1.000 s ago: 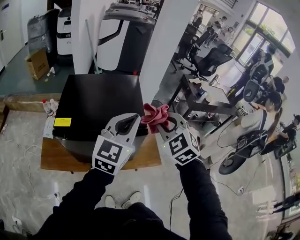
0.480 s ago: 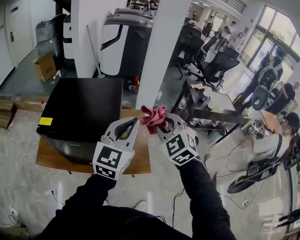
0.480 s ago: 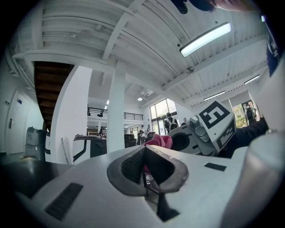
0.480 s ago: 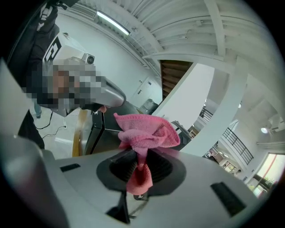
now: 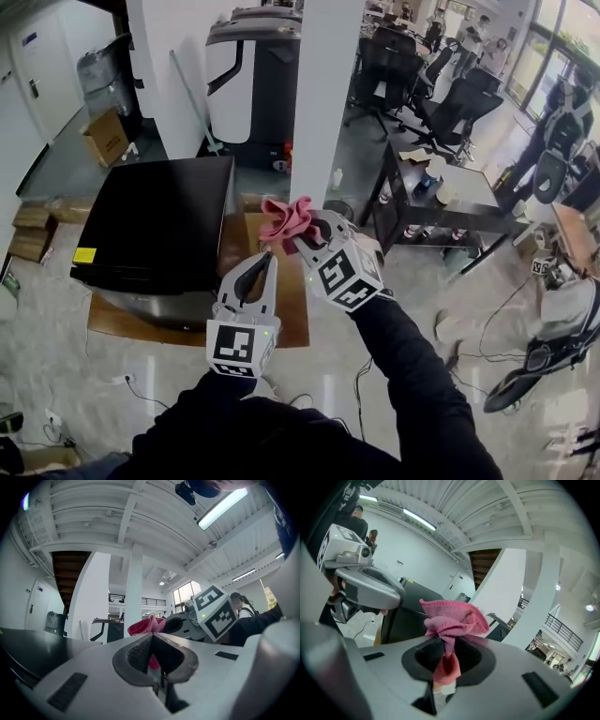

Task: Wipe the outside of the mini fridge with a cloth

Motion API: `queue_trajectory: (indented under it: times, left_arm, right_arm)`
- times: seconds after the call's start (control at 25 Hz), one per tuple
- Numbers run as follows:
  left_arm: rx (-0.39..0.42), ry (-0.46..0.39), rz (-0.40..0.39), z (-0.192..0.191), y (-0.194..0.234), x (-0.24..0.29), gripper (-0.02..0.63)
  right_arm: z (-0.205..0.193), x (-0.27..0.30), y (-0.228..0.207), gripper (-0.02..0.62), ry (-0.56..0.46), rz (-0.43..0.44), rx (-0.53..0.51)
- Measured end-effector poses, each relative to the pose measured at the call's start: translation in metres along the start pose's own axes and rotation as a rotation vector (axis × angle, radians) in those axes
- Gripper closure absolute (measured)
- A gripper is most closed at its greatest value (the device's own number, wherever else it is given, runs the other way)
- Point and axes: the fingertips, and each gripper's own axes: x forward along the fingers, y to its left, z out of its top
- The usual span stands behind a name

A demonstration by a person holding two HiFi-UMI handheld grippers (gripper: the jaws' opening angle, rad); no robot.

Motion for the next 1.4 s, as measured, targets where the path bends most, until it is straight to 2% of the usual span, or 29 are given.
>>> queue_trajectory:
  times: [0.2, 0.4, 0.52, 0.72, 0.92, 1.24, 1.4]
  left_arm:
    - [-0.053, -0.007, 0.019, -0.032, 0.012, 0.013, 0.6]
    - [-0.105, 0.033, 0.032, -0.061, 0.021, 0.03, 0.6]
    - [-0.121, 0.049, 0.053, -0.08, 0.018, 0.04, 0.6]
    - [-0.14, 0.064, 0.152, -0.11, 0.032, 0.054, 0.6]
    - [-0.171, 0.05, 0.167, -0.131, 0.036, 0.067, 0.6]
    - [-0.179, 0.072, 0.24, -0.165, 0.06, 0.082, 0.6]
    - [-0.178, 0.064, 0.255, -0.176, 0.073, 0.081, 0.6]
  right_arm:
    - [-0.011, 0.043, -0.008, 0.528, -0.005, 0.023, 0.02]
    - [-0.018, 0.093, -0.011, 0.528, -0.036, 0.08, 0.02]
    - [-0.024, 0.123, -0.009, 0.528, -0.066, 0.125, 0.028]
    - [-0.034, 0.174, 0.002, 0.528, -0.108, 0.226, -0.003]
    - [-0.041, 0.216, 0.007, 0.528, -0.123, 0.297, -0.05]
    - [-0.046, 0.255, 0.009, 0.528, -0.165, 0.359, -0.053]
    - [-0.057, 0.266, 0.018, 0.529, -0.131, 0.353, -0.134]
